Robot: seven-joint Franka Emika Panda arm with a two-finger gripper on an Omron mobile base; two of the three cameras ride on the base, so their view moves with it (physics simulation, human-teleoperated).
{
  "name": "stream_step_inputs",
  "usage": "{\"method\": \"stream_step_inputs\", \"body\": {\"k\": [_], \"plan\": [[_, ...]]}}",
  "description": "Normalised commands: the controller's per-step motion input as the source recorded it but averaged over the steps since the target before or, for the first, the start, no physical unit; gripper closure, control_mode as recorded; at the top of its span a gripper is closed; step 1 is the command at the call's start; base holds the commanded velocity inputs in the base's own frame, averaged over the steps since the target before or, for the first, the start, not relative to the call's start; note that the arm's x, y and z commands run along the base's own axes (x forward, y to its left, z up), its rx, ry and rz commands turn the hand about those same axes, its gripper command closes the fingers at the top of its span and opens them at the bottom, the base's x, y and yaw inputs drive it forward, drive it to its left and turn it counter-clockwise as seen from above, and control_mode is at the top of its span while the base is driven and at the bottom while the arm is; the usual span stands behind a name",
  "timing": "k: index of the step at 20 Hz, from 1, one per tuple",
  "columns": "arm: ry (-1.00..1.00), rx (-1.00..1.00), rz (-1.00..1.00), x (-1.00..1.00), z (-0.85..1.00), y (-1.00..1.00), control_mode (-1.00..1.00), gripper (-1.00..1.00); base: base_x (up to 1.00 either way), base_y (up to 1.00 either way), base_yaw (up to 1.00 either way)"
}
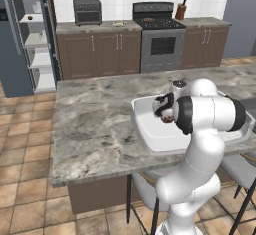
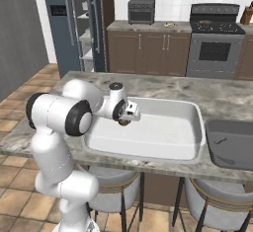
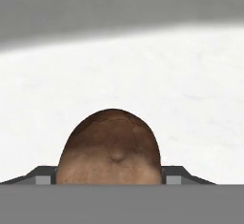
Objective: Place the cold items (potato and kiwi) from the fridge in one tupperware on the dining counter. Place the warm items (kebab skewer and hot dog) in the stove area in another tupperware.
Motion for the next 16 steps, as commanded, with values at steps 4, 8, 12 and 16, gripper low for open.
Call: {"method": "stream_step_inputs", "body": {"k": [4, 8, 12, 16], "plan": [[-0.18, 0.00, 0.00, 0.36, -0.49, -0.02, -1.00, 1.00, 0.00, 0.00, 0.00], [-0.02, 0.00, 0.00, 0.42, -0.29, -0.02, -1.00, 1.00, 0.00, 0.00, 0.00], [-0.01, 0.05, 0.00, 0.11, 0.12, -0.04, -1.00, -1.00, 0.00, 0.00, 0.00], [0.09, 0.07, 0.10, -0.05, 0.83, -0.14, -1.00, -1.00, 0.00, 0.00, 0.00]]}}
